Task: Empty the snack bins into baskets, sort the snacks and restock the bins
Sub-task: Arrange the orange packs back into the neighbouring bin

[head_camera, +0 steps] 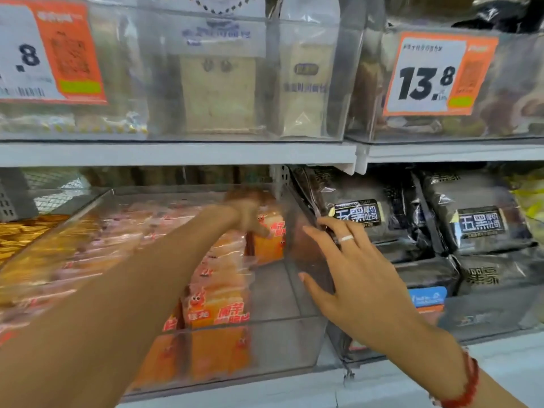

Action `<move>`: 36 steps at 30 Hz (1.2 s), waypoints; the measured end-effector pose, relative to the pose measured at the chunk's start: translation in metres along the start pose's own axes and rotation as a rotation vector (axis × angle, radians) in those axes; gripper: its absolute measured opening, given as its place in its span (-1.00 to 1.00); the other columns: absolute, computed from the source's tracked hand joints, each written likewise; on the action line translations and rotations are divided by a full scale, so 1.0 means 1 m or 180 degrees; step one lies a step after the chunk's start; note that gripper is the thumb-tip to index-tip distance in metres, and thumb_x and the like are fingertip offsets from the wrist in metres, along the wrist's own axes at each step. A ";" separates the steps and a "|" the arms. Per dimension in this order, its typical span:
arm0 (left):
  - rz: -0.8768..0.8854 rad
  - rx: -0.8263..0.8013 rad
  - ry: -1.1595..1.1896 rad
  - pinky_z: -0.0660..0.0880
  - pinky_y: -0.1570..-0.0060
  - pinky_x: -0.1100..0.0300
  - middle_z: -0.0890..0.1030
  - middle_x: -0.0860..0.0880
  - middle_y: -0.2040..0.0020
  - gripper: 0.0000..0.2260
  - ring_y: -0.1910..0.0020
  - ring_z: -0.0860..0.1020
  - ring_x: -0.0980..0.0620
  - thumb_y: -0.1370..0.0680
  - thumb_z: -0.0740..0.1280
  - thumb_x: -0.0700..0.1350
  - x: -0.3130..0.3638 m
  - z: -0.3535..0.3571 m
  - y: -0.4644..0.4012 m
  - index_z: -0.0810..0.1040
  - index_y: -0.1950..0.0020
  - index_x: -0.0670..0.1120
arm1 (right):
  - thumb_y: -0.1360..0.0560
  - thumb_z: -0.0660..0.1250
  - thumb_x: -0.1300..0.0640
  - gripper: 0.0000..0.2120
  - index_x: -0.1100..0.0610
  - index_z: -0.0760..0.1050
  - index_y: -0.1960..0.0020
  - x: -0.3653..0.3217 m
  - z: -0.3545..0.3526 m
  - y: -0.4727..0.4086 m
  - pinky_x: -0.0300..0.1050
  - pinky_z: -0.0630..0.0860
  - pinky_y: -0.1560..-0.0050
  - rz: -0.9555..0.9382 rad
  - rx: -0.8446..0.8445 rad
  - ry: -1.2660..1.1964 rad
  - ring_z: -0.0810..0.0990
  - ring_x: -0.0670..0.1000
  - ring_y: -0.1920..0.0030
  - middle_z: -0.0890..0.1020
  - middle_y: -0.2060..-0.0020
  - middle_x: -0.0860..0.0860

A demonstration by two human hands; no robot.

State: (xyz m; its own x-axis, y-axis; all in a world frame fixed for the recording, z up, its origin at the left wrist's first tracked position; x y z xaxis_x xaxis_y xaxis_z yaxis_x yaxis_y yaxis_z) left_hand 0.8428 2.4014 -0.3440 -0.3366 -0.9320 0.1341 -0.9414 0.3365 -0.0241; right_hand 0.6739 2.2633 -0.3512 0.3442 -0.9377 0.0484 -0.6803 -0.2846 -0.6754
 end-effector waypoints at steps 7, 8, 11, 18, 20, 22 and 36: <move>0.0222 0.0230 0.0485 0.29 -0.09 0.30 0.43 -0.01 -0.40 -0.36 -0.31 0.43 0.00 -0.43 0.52 -0.03 -0.016 -0.010 -0.013 0.34 -0.46 0.03 | -0.43 0.12 -0.21 -0.45 0.01 0.40 -0.34 0.001 0.000 -0.001 -0.04 0.62 0.03 0.0042 0.0068 0.0099 0.42 0.05 -0.27 0.47 -0.26 -0.01; 0.0252 0.0201 0.0553 0.27 -0.05 0.33 0.43 -0.01 -0.40 -0.38 -0.28 0.44 0.03 -0.45 0.50 -0.07 -0.018 -0.011 -0.014 0.34 -0.46 0.02 | -0.44 0.12 -0.21 -0.45 0.01 0.41 -0.34 0.001 0.000 -0.001 -0.04 0.62 0.02 0.0045 0.0071 0.0117 0.42 0.05 -0.28 0.47 -0.26 -0.01; 0.0280 0.0161 0.0608 0.29 -0.03 0.33 0.46 0.00 -0.37 -0.44 -0.10 0.39 0.16 -0.46 0.50 -0.10 -0.023 -0.014 -0.013 0.40 -0.42 0.03 | -0.44 0.12 -0.22 -0.44 0.01 0.41 -0.35 0.001 0.001 -0.001 -0.06 0.62 0.02 0.0050 0.0053 0.0178 0.43 0.05 -0.28 0.47 -0.27 -0.01; 0.0283 0.0321 0.0525 0.33 -0.13 0.24 0.48 -0.02 -0.35 -0.52 -0.29 0.45 -0.03 -0.47 0.48 -0.07 -0.027 -0.024 -0.013 0.48 -0.37 0.05 | -0.41 0.17 -0.21 -0.46 0.00 0.43 -0.32 0.000 0.001 -0.002 -0.16 0.60 0.16 0.0031 0.0019 0.0251 0.43 0.01 -0.24 0.46 -0.26 -0.04; 0.0267 0.0496 0.0397 0.31 -0.27 0.14 0.45 -0.03 -0.38 -0.50 -0.33 0.41 -0.07 -0.45 0.49 0.02 -0.030 -0.026 -0.012 0.47 -0.37 0.07 | -0.41 0.20 -0.20 -0.46 0.00 0.43 -0.32 0.000 0.002 -0.001 -0.12 0.61 0.13 0.0031 0.0010 0.0297 0.44 0.02 -0.25 0.47 -0.27 -0.03; 0.0220 0.0608 0.0300 0.31 -0.32 0.08 0.43 -0.04 -0.39 -0.45 -0.34 0.39 -0.09 -0.42 0.50 0.08 -0.035 -0.024 -0.014 0.45 -0.38 0.05 | -0.41 0.21 -0.20 -0.46 0.00 0.43 -0.32 0.001 0.003 -0.001 -0.10 0.61 0.09 0.0043 -0.0004 0.0318 0.44 0.04 -0.26 0.46 -0.27 -0.02; 0.0088 0.0575 0.0341 0.52 -0.16 0.08 0.56 0.06 -0.28 -0.57 -0.14 0.57 0.02 -0.41 0.51 0.04 -0.041 -0.020 -0.021 0.54 -0.26 0.16 | -0.42 0.18 -0.19 -0.50 -0.02 0.41 -0.30 -0.001 0.003 -0.001 -0.10 0.60 0.08 0.0044 -0.0045 0.0219 0.41 0.02 -0.24 0.45 -0.26 -0.02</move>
State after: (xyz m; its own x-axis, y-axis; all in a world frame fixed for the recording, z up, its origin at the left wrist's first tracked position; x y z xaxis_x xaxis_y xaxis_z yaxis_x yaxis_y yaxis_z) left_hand 0.8771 2.4353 -0.3290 -0.3672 -0.8999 0.2352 -0.9238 0.3232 -0.2053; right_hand 0.6756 2.2648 -0.3527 0.2898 -0.9529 0.0899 -0.6939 -0.2739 -0.6659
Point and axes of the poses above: each hand's wrist, its own y-axis away from the middle knuckle, its own z-axis out of the palm, x = y × z, the point moved 7 cm from there along -y, towards the middle knuckle
